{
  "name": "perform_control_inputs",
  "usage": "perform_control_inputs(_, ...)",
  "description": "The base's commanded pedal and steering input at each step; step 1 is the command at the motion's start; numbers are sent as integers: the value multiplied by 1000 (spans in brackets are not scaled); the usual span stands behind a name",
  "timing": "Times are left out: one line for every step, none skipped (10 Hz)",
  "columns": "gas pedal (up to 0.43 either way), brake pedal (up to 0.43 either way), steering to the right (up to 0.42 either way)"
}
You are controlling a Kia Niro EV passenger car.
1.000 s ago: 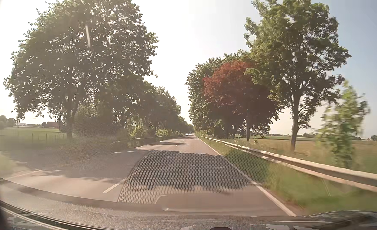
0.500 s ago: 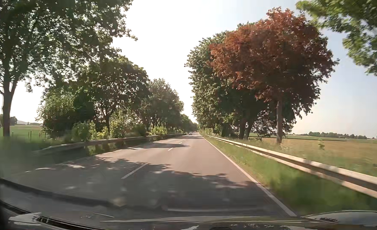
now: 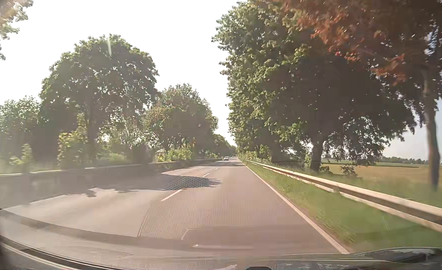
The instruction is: Follow the waypoints while adhering to traffic rules and regulations
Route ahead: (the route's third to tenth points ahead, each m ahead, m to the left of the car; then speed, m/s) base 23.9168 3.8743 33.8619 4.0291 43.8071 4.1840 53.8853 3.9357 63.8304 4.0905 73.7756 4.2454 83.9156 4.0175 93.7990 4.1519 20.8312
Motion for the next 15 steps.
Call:
perform_control_inputs(209,0,-1)
perform_control_inputs(150,0,-1)
perform_control_inputs(130,0,0)
perform_control_inputs(130,0,1)
perform_control_inputs(130,0,4)
perform_control_inputs(118,0,4)
perform_control_inputs(98,0,4)
perform_control_inputs(98,0,4)
perform_control_inputs(98,0,4)
perform_control_inputs(98,0,4)
perform_control_inputs(98,0,3)
perform_control_inputs(98,0,2)
perform_control_inputs(98,0,2)
perform_control_inputs(110,0,2)
perform_control_inputs(110,0,2)
